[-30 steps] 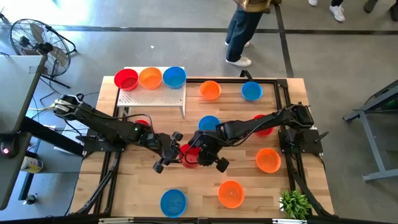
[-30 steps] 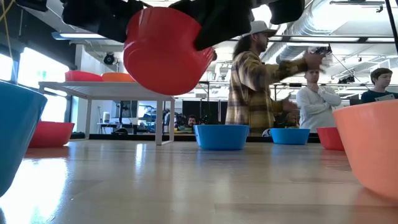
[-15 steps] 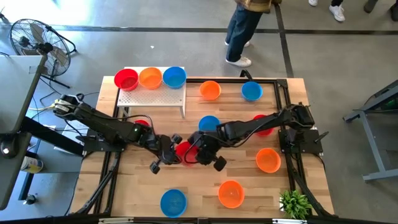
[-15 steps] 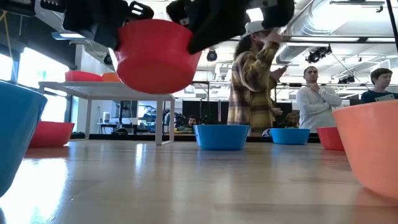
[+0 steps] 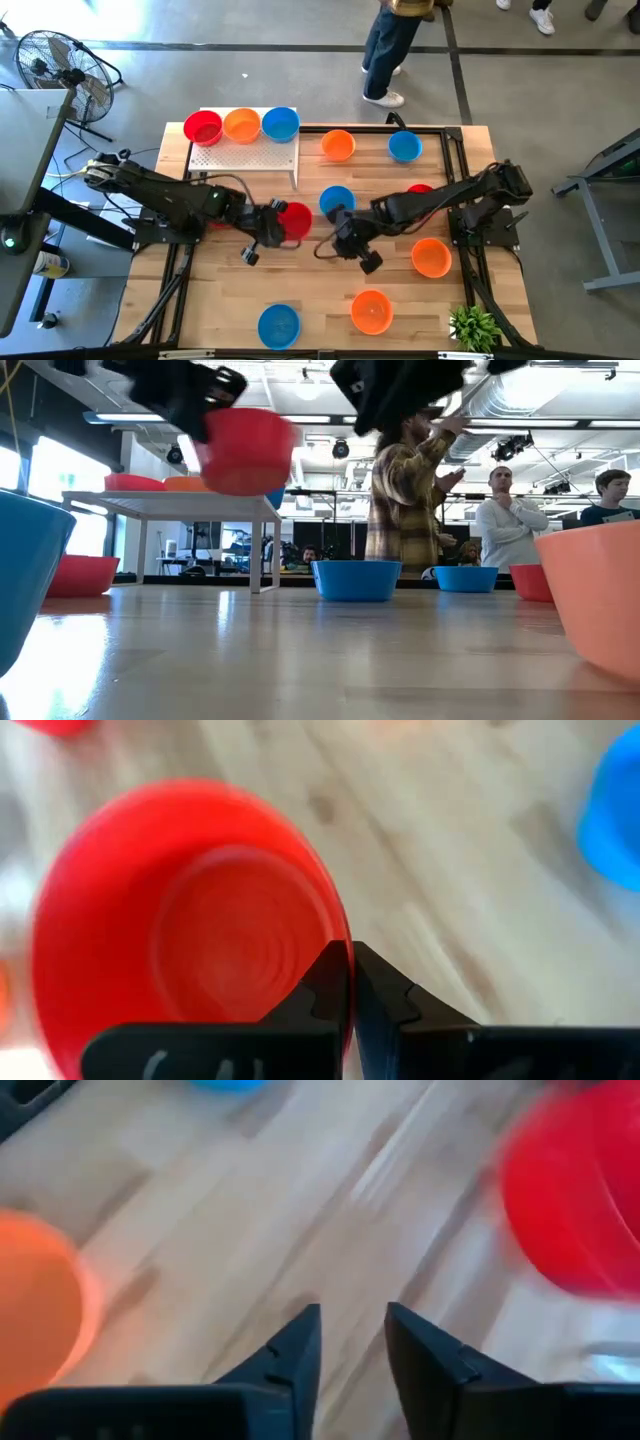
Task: Pick & Place Mini bowls
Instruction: Stack the red bowl on top of the other red bowl on the shelf
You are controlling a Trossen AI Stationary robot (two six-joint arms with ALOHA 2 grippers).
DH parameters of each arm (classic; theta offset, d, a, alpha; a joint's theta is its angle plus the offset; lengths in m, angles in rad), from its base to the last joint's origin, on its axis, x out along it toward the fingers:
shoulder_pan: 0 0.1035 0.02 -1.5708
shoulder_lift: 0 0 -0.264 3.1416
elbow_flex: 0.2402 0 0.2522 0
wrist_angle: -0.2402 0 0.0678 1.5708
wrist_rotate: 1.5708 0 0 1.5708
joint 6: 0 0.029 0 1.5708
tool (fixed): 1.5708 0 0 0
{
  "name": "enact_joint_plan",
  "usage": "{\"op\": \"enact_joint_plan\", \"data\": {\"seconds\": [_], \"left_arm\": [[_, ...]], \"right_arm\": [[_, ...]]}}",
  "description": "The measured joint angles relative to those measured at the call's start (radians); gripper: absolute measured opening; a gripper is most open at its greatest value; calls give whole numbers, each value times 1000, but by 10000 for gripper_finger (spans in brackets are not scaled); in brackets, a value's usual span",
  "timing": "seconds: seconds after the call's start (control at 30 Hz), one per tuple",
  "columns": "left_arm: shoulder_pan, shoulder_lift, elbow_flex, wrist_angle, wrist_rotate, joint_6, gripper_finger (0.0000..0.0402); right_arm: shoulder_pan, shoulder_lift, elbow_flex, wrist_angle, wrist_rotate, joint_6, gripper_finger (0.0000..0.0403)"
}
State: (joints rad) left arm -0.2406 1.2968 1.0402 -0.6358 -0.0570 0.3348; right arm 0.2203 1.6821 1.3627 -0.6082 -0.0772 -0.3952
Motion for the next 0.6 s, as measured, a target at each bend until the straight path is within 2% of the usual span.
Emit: {"op": "enact_joint_plan", "data": {"seconds": [0.17,0.23,0.4,0.6], "left_arm": [[69,-13,14,-48,-22,-18,1],[99,-31,14,-68,-21,-26,0],[167,-81,21,-97,-32,-64,0],[191,-102,150,-222,-108,-103,0]], "right_arm": [[-3,-97,-150,166,-5,69,21],[-4,-136,-224,242,24,87,6],[-2,-255,-392,412,68,169,15],[-3,-340,-524,527,95,210,4]]}}
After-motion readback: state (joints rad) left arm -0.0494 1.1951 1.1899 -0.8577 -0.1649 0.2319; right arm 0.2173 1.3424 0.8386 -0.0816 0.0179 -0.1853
